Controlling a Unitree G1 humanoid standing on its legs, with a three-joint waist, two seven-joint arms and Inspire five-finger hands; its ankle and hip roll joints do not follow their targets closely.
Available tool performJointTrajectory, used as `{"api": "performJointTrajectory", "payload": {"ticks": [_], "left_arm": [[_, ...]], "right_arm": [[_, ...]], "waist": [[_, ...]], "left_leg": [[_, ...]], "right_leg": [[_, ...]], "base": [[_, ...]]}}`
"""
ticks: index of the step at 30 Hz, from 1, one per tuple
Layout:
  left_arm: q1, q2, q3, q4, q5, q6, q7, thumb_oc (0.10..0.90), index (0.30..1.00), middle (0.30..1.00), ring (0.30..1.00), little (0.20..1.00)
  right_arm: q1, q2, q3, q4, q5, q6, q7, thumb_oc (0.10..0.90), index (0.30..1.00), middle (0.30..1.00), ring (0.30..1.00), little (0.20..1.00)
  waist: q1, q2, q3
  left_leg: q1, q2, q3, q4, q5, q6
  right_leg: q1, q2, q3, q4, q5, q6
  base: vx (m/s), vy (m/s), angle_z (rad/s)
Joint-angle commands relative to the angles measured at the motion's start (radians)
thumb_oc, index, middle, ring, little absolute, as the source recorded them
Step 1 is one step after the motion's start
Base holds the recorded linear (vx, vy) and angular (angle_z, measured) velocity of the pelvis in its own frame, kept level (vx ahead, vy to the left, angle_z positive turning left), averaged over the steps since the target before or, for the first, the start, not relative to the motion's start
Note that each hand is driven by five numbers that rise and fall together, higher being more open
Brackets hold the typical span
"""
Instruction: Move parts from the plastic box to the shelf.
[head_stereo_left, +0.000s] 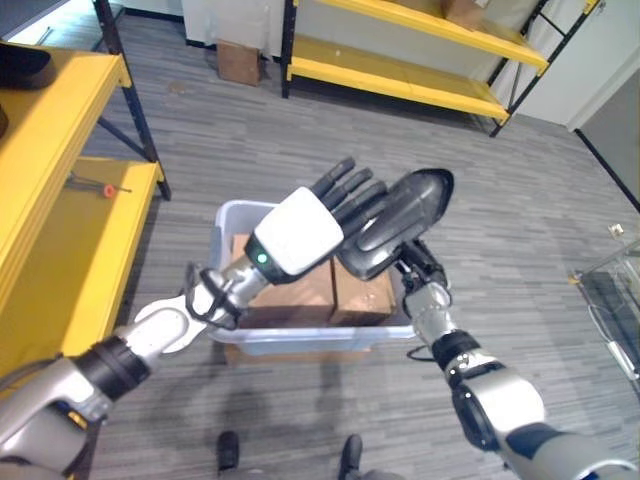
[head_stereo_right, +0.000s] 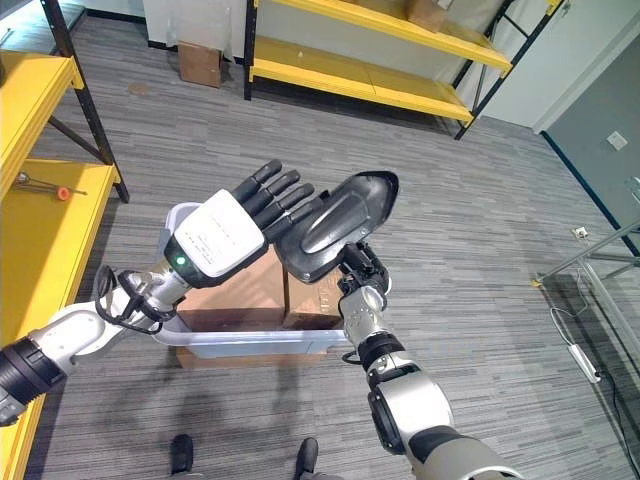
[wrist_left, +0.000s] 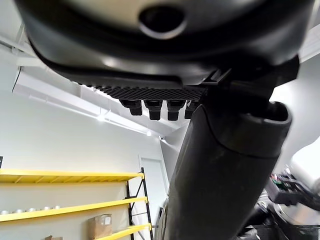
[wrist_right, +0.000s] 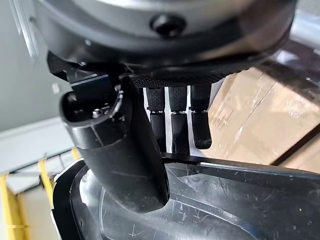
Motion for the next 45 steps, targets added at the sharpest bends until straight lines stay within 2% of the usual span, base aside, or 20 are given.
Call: {"api": "performJointTrajectory", "payload": {"ticks": [1, 10, 14, 15, 28, 45], "left_arm": [[-0.136, 0.015, 0.063, -0.043, -0.062, 0.011, 0.082, 0.9, 1.0, 1.0, 1.0, 1.0], [-0.142, -0.034, 0.005, 0.054, -0.055, 0.025, 0.056, 0.9, 1.0, 1.0, 1.0, 1.0], [-0.135, -0.079, -0.026, 0.124, -0.047, 0.033, 0.045, 0.9, 1.0, 1.0, 1.0, 1.0], [-0.12, -0.111, -0.043, 0.17, -0.039, 0.038, 0.029, 0.9, 1.0, 1.0, 1.0, 1.0], [-0.066, -0.275, -0.092, 0.419, -0.034, 0.072, -0.007, 0.9, 1.0, 1.0, 1.0, 1.0], [-0.18, -0.31, -0.124, 0.478, -0.06, 0.119, 0.039, 0.9, 1.0, 1.0, 1.0, 1.0]], "right_arm": [[-0.153, -0.075, -0.023, -0.059, 0.012, -0.138, 0.026, 0.4, 0.3, 0.3, 0.3, 0.3], [-0.138, -0.06, -0.005, -0.104, 0.023, -0.148, 0.037, 0.4, 0.3, 0.3, 0.3, 0.3], [-0.12, -0.049, 0.008, -0.136, 0.023, -0.156, 0.037, 0.4, 0.3, 0.3, 0.3, 0.3], [-0.117, -0.042, 0.014, -0.159, 0.027, -0.163, 0.041, 0.4, 0.3, 0.3, 0.3, 0.3], [-0.111, -0.024, 0.052, -0.239, 0.031, -0.187, 0.047, 0.4, 0.3, 0.3, 0.3, 0.3], [-0.077, -0.003, 0.142, -0.345, 0.032, -0.206, 0.049, 0.4, 0.3, 0.3, 0.3, 0.3]], "waist": [[0.019, -0.001, -0.038], [0.009, -0.005, -0.037], [0.004, -0.007, -0.039], [-0.003, -0.011, -0.037], [-0.021, -0.024, -0.031], [-0.034, -0.045, -0.011]], "left_leg": [[0.071, 0.011, 0.047, -0.011, -0.107, 0.04], [0.07, 0.012, 0.05, -0.011, -0.105, 0.04], [0.071, 0.012, 0.054, -0.011, -0.105, 0.041], [0.072, 0.014, 0.059, -0.011, -0.106, 0.041], [0.075, 0.019, 0.075, -0.011, -0.106, 0.042], [0.07, 0.024, 0.089, -0.011, -0.103, 0.041]], "right_leg": [[0.083, -0.073, -0.025, -0.001, 0.008, 0.114], [0.078, -0.072, -0.019, -0.001, 0.009, 0.114], [0.076, -0.071, -0.014, -0.001, 0.009, 0.112], [0.073, -0.071, -0.01, -0.001, 0.011, 0.112], [0.06, -0.066, 0.009, -0.001, 0.016, 0.109], [0.047, -0.059, 0.019, -0.001, 0.023, 0.111]], "base": [[0.0, 0.0, 0.0], [0.0, 0.0, 0.0], [0.0, 0.0, 0.0], [0.0, 0.0, 0.0], [0.0, 0.0, -0.01], [0.0, -0.002, -0.02]]}}
